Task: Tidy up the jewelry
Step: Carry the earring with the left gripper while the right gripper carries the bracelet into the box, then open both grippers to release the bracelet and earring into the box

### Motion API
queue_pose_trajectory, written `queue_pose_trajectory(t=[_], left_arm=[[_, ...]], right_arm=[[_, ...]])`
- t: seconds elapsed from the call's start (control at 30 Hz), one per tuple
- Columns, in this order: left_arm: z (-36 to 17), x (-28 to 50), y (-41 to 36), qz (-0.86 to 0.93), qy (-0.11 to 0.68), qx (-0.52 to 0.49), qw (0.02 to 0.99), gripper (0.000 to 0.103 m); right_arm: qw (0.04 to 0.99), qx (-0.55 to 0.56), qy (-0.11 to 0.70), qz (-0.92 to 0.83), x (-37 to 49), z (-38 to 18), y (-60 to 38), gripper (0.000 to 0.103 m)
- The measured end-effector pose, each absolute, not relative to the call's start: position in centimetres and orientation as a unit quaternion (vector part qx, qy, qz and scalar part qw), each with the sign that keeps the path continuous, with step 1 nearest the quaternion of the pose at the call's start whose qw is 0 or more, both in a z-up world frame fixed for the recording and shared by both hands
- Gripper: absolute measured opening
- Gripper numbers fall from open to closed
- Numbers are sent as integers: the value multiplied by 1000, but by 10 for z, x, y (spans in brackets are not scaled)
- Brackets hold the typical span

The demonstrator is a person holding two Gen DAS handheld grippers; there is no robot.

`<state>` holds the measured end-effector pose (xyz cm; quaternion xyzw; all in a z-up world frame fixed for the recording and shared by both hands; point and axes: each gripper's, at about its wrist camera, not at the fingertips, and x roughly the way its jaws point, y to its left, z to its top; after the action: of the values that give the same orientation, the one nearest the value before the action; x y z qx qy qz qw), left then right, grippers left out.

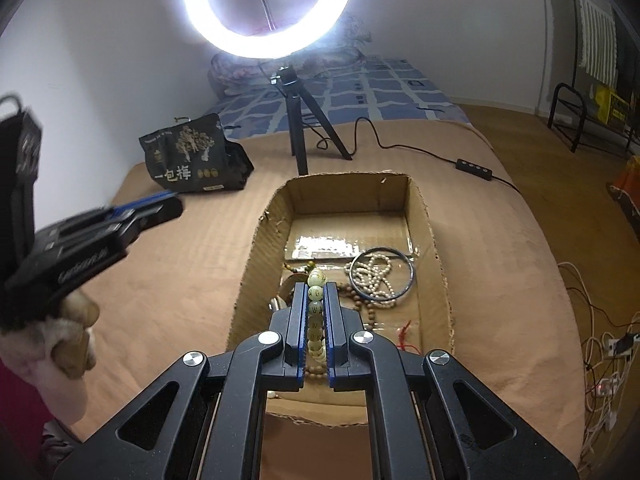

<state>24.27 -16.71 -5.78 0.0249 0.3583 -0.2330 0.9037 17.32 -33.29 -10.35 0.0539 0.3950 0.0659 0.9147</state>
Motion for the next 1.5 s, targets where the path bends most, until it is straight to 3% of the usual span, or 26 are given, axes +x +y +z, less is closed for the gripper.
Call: queue_pose_trajectory(t=[0.53, 1.23, 1.33, 1.43, 1.5], left_arm=[[-65, 277, -218, -248, 367, 9, 897, 8], [-59, 277, -218, -235, 362, 3, 902, 9], [-57, 275, -219, -237, 359, 2, 903, 32], [-54, 273, -219, -237, 351, 6, 906, 35], [-53, 273, -219, -236, 350, 5, 906, 35]], right_arm=[[915, 40, 399, 53, 173, -108, -342, 6], [916, 31, 397, 43, 172, -107, -338, 6], [917, 29, 395, 40, 171, -106, -338, 10], [919, 28, 392, 39, 170, -104, -338, 19], [919, 26, 391, 37, 169, -104, -337, 20]])
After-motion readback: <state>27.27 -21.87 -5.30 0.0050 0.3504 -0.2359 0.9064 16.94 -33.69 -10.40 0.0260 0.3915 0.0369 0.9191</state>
